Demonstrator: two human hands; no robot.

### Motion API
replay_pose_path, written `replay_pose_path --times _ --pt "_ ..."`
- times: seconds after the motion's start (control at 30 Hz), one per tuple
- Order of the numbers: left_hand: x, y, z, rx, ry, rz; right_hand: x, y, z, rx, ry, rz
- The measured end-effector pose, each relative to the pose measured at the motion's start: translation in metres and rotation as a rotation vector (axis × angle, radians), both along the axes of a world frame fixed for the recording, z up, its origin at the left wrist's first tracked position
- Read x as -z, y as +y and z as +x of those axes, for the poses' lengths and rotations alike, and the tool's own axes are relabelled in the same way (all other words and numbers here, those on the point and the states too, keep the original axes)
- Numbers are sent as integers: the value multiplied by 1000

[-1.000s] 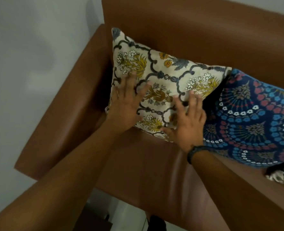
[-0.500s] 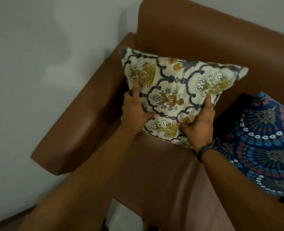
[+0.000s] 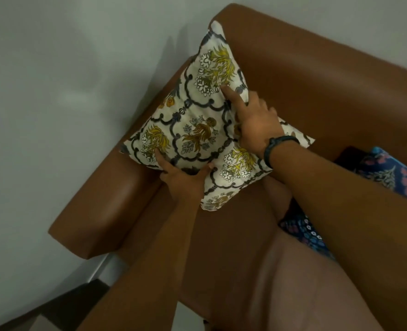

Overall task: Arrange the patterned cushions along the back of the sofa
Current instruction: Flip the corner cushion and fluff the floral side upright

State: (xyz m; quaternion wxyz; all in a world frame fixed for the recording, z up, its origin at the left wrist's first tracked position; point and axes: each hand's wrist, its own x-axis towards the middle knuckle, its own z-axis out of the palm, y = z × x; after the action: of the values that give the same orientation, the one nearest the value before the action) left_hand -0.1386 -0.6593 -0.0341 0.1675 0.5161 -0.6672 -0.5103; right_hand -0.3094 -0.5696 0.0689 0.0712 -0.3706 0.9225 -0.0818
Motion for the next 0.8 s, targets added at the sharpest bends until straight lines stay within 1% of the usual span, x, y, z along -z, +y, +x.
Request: replay_pose_path --times 0.2,0.4,0.53,0.63,0.67,0.73,0.8 --pt "13 0 5 116 -118 -2 30 14 7 21 -15 49" --pt "7 1 11 102 -94 16 20 27 6 85 -86 -16" --pt "-1 11 26 66 -69 -45 11 54 15 212 -186 -145" --pt "-8 25 37 -34 -105 -63 9 81 30 288 -242 -295" --pt "-12 35 38 -72 -139 -105 9 93 39 314 -262 -389" --pt "-21 63 40 -100 -191 -297 13 122 63 373 -328 -589" --pt "-28 101 39 -3 -129 -449 20 159 96 483 -437 -720"
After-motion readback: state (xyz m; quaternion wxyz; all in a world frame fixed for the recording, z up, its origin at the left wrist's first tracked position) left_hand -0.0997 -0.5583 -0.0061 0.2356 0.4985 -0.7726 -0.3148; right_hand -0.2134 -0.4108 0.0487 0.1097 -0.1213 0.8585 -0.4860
